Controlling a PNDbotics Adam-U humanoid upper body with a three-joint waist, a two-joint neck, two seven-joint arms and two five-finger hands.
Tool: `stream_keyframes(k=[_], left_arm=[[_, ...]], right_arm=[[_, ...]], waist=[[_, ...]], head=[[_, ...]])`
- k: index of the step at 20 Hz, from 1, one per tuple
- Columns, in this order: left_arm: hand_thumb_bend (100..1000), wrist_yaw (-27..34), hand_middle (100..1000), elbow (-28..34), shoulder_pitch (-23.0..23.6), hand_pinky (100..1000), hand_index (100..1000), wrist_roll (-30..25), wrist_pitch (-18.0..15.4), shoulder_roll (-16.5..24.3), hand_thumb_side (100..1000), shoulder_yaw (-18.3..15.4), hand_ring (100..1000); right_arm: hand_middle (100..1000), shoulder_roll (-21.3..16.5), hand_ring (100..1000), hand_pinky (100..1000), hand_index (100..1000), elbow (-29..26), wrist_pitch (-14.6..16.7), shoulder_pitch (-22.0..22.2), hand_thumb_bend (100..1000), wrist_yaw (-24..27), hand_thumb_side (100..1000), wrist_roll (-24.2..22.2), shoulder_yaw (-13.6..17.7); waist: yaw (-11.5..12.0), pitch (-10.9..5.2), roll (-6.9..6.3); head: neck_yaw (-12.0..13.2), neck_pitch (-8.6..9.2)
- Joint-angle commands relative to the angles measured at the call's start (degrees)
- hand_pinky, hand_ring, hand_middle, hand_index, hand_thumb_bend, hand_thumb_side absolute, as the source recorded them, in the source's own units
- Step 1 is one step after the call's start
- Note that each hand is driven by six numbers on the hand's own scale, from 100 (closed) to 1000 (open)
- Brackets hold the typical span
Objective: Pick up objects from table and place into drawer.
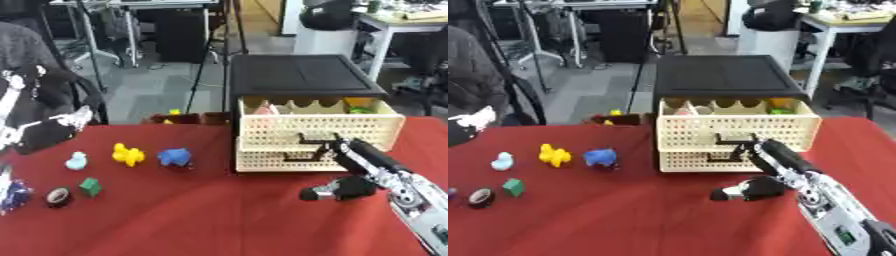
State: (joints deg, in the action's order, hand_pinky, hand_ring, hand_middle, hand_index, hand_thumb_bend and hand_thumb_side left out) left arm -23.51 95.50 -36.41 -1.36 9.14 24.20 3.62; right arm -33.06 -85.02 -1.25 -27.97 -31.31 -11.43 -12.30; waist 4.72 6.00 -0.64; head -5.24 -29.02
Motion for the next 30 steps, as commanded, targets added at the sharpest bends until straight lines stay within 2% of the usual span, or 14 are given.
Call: stream_keyframes(k=[1,30], left_arm=[[415,0.3,516,1.2,-1.0,527,676,0.2,-0.1,1.0,315,-0.9,498],[396,1.0,510,3.2,-0.9,529,676,0.3,-0.4,1.0,315,-1.4,476]], right_arm=[[100,-2.1,100,100,687,0.1,-0.1,-1.6,1000,-0.9,735,0.5,1.2],[100,-5.9,100,100,687,1.7,-1.1,-4.4,1000,-1.0,748,3.1,4.5]], waist=[[0.3,-0.43,-0.13],[4.3,2.92,-0.67]], head=[[-0.4,0.8],[-0.4,2.89]])
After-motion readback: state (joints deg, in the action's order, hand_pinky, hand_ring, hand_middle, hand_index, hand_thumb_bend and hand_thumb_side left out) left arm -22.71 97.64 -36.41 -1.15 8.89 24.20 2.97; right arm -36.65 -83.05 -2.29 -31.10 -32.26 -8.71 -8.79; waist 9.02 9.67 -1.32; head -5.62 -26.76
